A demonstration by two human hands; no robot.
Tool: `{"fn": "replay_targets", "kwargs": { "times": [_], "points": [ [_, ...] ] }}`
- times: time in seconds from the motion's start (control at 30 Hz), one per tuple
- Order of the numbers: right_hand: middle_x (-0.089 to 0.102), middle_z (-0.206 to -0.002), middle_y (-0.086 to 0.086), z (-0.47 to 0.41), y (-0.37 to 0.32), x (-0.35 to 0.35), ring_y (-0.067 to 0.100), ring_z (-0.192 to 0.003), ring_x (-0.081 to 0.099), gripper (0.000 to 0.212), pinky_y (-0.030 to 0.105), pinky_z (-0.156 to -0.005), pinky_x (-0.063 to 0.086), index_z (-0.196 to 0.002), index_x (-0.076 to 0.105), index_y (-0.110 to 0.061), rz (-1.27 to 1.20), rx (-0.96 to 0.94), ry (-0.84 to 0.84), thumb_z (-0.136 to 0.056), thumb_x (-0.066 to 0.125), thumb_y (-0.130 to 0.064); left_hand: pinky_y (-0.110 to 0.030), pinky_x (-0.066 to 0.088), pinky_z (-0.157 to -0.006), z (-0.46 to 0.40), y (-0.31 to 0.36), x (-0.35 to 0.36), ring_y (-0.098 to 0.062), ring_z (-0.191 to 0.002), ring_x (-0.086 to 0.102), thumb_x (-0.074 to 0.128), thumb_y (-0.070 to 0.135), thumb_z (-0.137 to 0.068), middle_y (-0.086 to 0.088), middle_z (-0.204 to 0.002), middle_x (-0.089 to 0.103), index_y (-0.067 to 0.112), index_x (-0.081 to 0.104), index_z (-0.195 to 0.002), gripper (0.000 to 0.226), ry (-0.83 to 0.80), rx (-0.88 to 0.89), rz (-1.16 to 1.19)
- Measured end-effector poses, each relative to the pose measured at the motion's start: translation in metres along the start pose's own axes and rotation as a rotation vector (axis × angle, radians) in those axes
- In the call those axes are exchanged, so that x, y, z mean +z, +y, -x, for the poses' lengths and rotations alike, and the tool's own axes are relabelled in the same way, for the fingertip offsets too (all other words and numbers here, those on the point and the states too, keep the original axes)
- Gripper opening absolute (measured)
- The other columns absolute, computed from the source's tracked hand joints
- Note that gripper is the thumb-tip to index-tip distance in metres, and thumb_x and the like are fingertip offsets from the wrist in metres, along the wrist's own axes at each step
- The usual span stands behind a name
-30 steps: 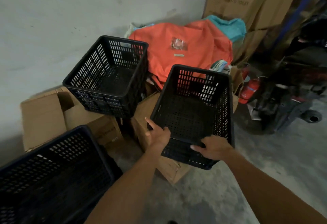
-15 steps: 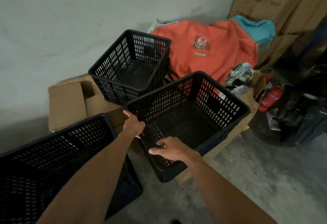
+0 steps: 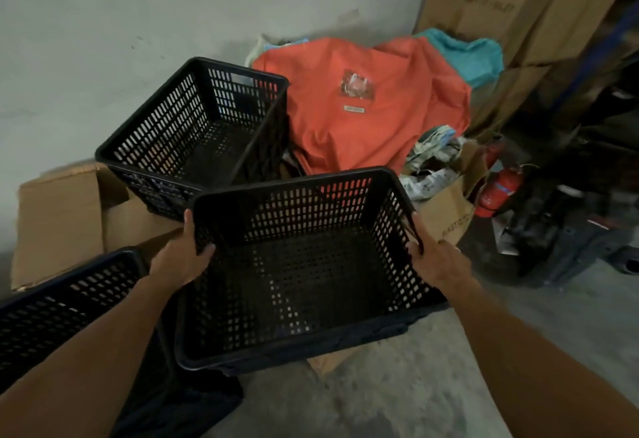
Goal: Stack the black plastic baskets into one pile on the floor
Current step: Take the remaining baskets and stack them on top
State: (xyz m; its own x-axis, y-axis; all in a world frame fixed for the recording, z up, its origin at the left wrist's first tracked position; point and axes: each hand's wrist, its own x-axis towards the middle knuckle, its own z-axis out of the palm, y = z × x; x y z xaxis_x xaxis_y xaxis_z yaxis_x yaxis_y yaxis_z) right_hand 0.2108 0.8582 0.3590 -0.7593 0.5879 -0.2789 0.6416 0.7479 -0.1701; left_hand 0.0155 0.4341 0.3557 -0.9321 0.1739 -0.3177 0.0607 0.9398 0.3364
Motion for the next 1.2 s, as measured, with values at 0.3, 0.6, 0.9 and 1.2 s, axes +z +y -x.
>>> {"fn": "replay_targets", "kwargs": {
  "times": [0.3, 0.6, 0.9, 1.2],
  "points": [
    [0.067, -0.098, 0.024, -0.001, 0.021, 0.01, 0.041, -0.086, 0.065, 0.058, 0.046, -0.073, 0.047, -0.148, -0.007, -0.06, -0.128, -0.05, 0.112, -0.101, 0.027, -0.053, -0.041, 0.046, -0.065, 0.038, 0.003, 0.046, -0.039, -0.084, 0.066, 0.055, 0.055, -0.09, -0.023, -0.103, 0.067, 0.03, -0.019, -0.153, 0.101, 0.241, -0.223, -0.102],
    [0.063, -0.101, 0.031, -0.003, 0.014, 0.013, 0.046, -0.087, 0.063, 0.061, 0.055, -0.079, 0.053, -0.152, 0.002, -0.051, -0.149, -0.091, 0.147, -0.102, 0.035, -0.045, -0.035, 0.044, -0.061, 0.053, -0.007, 0.048, -0.031, -0.075, 0.062, 0.058, 0.036, -0.093, -0.017, -0.094, 0.069, 0.032, -0.019, -0.153, 0.098, 0.245, -0.195, -0.049],
    [0.067, -0.089, 0.026, -0.004, 0.007, 0.013, 0.042, -0.077, 0.064, 0.06, 0.043, -0.063, 0.044, -0.152, -0.001, -0.05, -0.052, -0.11, 0.155, -0.102, 0.032, -0.047, -0.036, 0.044, -0.059, 0.048, -0.017, 0.047, -0.024, -0.066, 0.053, 0.058, 0.026, -0.092, -0.01, -0.084, 0.063, 0.034, -0.016, -0.154, 0.096, 0.238, -0.19, -0.005],
    [0.067, -0.097, 0.019, 0.02, -0.013, -0.019, 0.037, -0.081, 0.065, 0.076, 0.045, -0.069, 0.051, -0.152, -0.004, -0.048, -0.009, -0.087, 0.143, -0.096, 0.046, -0.04, -0.038, 0.043, -0.06, 0.049, -0.027, 0.006, -0.037, -0.087, 0.063, 0.059, 0.034, -0.093, -0.018, -0.101, 0.067, 0.036, -0.007, -0.156, 0.091, 0.317, -0.101, -0.032]
  ]
}}
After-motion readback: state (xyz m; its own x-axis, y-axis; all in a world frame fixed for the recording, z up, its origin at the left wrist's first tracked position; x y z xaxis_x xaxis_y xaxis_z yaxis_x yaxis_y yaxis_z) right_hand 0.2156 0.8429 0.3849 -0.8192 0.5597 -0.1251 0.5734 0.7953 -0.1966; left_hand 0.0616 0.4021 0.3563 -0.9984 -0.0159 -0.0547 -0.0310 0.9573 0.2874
